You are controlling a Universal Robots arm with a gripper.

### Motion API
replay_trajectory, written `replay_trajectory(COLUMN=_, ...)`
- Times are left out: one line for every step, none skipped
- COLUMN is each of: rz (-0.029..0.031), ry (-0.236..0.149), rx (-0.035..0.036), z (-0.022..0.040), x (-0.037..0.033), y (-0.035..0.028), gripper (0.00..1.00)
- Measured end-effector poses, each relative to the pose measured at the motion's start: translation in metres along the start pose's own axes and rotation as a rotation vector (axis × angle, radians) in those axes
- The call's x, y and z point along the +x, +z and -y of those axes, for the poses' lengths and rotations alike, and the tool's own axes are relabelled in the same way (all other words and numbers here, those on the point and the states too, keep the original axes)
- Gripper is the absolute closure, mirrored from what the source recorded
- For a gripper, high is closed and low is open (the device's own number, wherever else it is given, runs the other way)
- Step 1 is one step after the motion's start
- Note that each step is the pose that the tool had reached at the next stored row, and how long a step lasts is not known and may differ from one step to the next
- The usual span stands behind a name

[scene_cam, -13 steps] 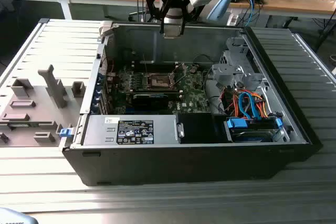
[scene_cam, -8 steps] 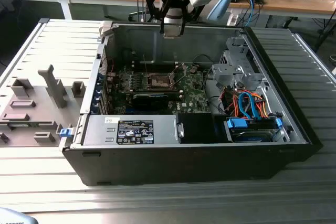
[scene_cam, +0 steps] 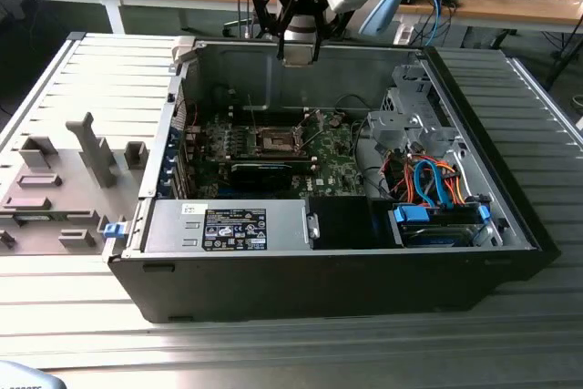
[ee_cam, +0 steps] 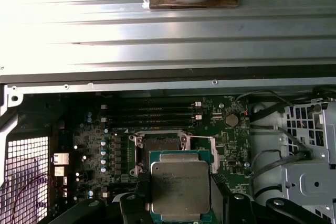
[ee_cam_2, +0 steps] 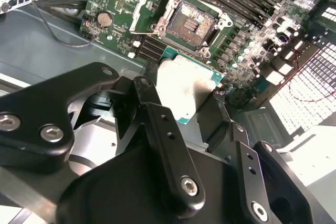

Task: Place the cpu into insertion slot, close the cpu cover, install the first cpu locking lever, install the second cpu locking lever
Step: 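Place the cpu into insertion slot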

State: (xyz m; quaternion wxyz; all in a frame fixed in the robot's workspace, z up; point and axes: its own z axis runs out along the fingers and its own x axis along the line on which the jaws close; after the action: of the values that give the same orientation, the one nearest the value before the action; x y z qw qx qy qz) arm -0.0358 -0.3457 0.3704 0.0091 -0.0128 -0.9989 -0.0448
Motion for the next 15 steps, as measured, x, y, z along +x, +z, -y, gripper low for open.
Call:
replay_trajectory(rz=0.0000, ry=0.000, rx=0.0000, z=0.0000, x=0.0000, y=0.0002, gripper=0.46)
replay_trajectory(rz=0.0000, ry=0.000, rx=0.0000, z=0.0000, x=0.0001, y=0.0004, gripper=0.46)
replay_trajectory(rz=0.0000, ry=0.000, rx=0.0001, z=0.0001, x=0.0001, y=0.0005, gripper=0.46)
replay_trajectory(rz=0.0000, ry=0.000, rx=0.0001, z=0.0001, x=0.0001, y=0.0007, gripper=0.46)
replay_trajectory(rz=0.0000, ry=0.000, rx=0.0000, z=0.0001, x=0.0001, y=0.0009, gripper=0.46)
replay_trajectory(rz=0.0000, ry=0.000, rx=0.0000, z=0.0001, x=0.0001, y=0.0012, gripper=0.46)
replay_trajectory(rz=0.0000, ry=0.000, rx=0.0000, z=0.0001, x=0.0001, y=0.0014, gripper=0.46)
replay_trajectory(rz=0.0000, ry=0.000, rx=0.0000, z=0.0007, x=0.0000, y=0.0076, gripper=0.46)
replay_trajectory(rz=0.0001, ry=0.000, rx=0.0005, z=0.0013, x=0.0001, y=0.0124, gripper=0.46)
replay_trajectory(rz=0.0001, ry=0.001, rx=0.0006, z=0.0013, x=0.0001, y=0.0124, gripper=0.46)
replay_trajectory(rz=0.0002, ry=0.001, rx=0.0006, z=0.0013, x=0.0000, y=0.0124, gripper=0.46)
replay_trajectory(rz=0.0002, ry=0.002, rx=0.0011, z=0.0013, x=0.0000, y=0.0124, gripper=0.46)
replay_trajectory(rz=0.0001, ry=0.002, rx=0.0016, z=0.0013, x=0.0001, y=0.0123, gripper=0.46)
replay_trajectory(rz=0.0002, ry=0.002, rx=0.0020, z=0.0013, x=0.0000, y=0.0123, gripper=0.46)
replay_trajectory(rz=0.0002, ry=0.002, rx=0.0020, z=0.0013, x=0.0000, y=0.0124, gripper=0.46)
